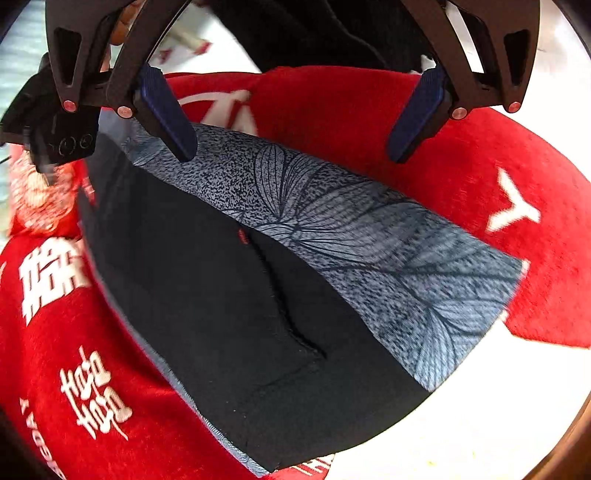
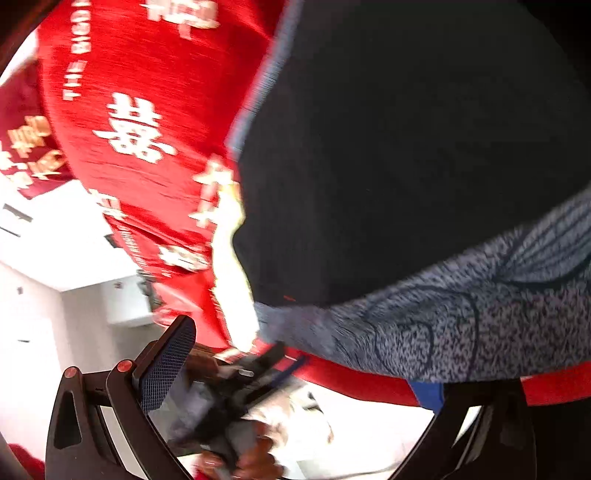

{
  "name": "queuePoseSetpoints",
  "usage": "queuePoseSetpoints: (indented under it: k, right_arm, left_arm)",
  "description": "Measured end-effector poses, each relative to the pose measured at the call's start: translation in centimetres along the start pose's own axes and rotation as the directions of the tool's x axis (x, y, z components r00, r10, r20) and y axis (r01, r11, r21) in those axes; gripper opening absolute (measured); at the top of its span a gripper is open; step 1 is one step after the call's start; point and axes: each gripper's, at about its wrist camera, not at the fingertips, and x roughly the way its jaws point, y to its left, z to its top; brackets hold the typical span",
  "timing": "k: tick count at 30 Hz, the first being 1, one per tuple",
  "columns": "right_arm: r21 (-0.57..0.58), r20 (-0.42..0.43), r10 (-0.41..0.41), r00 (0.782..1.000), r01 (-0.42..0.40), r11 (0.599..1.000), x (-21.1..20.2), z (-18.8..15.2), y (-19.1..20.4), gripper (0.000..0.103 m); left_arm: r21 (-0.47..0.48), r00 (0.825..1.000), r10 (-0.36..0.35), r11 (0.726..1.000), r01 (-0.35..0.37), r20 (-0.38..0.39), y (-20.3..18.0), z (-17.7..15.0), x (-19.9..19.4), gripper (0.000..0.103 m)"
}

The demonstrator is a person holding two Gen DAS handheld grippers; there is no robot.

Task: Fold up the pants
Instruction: 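Grasp the grey cuffs of the black trousers with both grippers and lift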

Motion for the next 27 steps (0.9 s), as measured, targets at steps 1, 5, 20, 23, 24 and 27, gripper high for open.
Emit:
queuePoseSetpoints:
  k: [1, 5, 20, 23, 24, 27]
  right_arm:
    - [-0.006, 0.008, 0.025, 1.000, -0.025, 1.000, -0.4, 0.2, 0.7, 0.103]
    - [-0.053, 0.017, 0.083, 0.996, -0.082, 0.995, -1.6, 0.7, 3.2, 0.103]
    - [0.200, 0.163, 0.009, 0.987, -0.042, 0.979, -9.3, 0.6, -6.9, 0.094]
    - [0.258, 0.196, 0.058, 0.979, -0.108, 0.960, -10.1, 0.3, -8.2, 0.085]
    - [0.278, 0.207, 0.074, 0.975, -0.132, 0.952, -10.1, 0.2, -8.7, 0.080]
    - [0.383, 0.238, 0.082, 0.968, -0.170, 0.908, -10.4, -0.1, -10.6, 0.030]
  left_arm:
    - [-0.017, 1.000, -0.019, 1.000, 0.019, -0.004, 0.1, 0.0, 0.0, 0.103]
    - [-0.114, 0.996, -0.090, 0.989, 0.093, 0.025, -0.4, 0.9, 0.4, 0.103]
    - [-0.053, 0.999, -0.016, 0.998, 0.018, 0.044, -1.8, 4.4, -0.6, 0.038]
    - [-0.022, 1.000, 0.005, 1.000, -0.004, 0.031, -2.0, 4.4, -0.7, 0.037]
    - [-0.012, 0.999, 0.027, 1.000, -0.027, 0.021, -2.1, 4.5, -0.3, 0.037]
    - [-0.014, 0.998, 0.058, 0.998, -0.058, 0.006, -2.3, 4.8, 0.4, 0.037]
